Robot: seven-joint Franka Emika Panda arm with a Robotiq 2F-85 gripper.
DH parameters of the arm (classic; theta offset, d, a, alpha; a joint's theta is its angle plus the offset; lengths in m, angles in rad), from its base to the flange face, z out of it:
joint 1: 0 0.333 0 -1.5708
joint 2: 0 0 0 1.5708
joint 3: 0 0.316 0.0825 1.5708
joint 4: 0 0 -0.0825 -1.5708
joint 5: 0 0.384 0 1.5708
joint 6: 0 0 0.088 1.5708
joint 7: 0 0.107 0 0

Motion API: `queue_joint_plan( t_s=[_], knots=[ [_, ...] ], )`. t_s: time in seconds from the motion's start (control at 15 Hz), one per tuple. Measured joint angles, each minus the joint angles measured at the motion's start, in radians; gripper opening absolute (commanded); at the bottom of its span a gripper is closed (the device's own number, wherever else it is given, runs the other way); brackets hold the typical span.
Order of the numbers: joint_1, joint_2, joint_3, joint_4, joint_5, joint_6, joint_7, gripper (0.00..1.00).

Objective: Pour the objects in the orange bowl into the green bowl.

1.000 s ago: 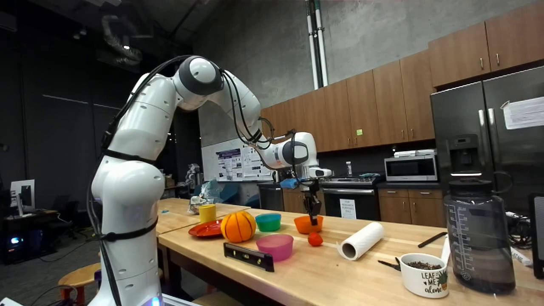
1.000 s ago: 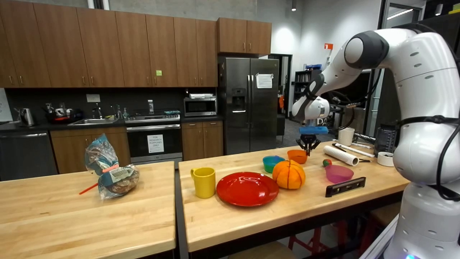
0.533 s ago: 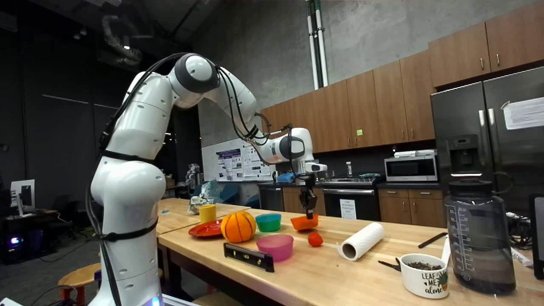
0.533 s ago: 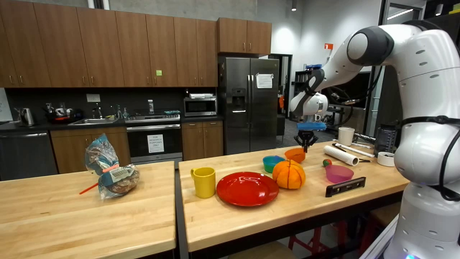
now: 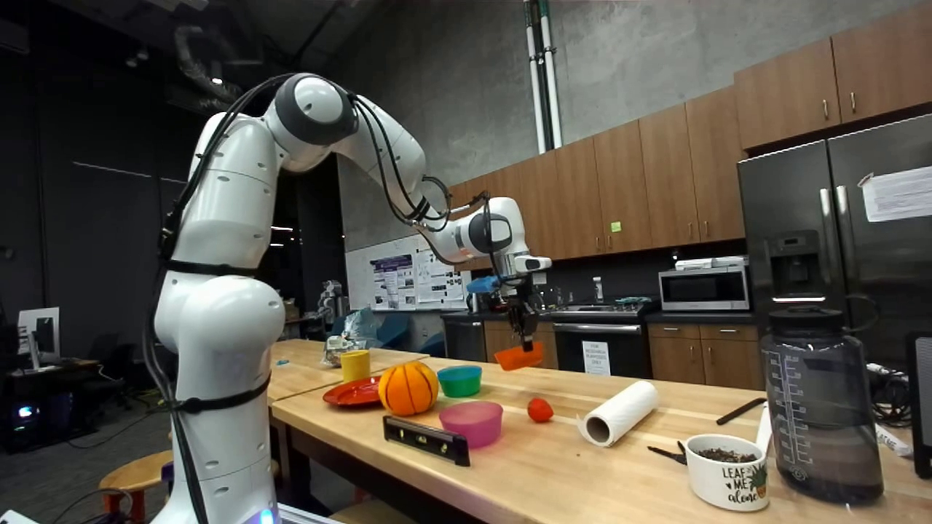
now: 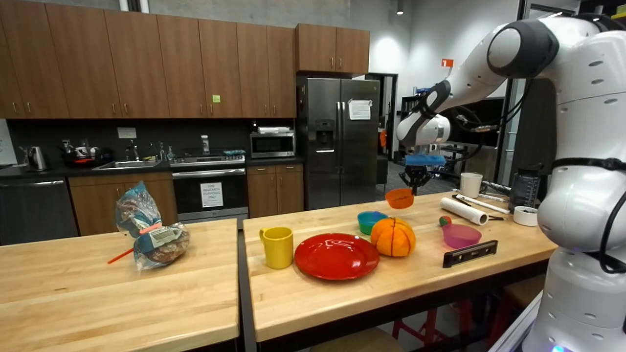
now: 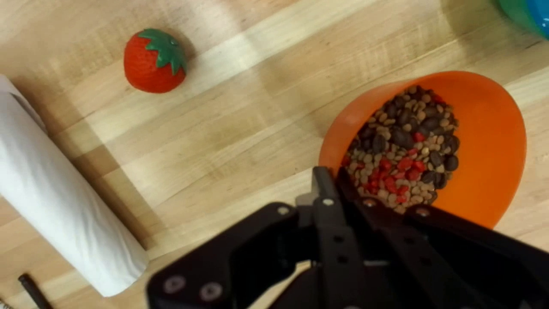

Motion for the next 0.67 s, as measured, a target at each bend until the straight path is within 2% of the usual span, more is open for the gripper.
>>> queue_joint_plan(
  t_s=[0.4,0.67],
  knots=[
    [0.044,-0.134,0.006,-0.104,-0.204,0.059,0.028,0.01],
    [0.057,-0.216,0.039,-0.176,-0.328,0.096,0.073,0.01]
  ],
)
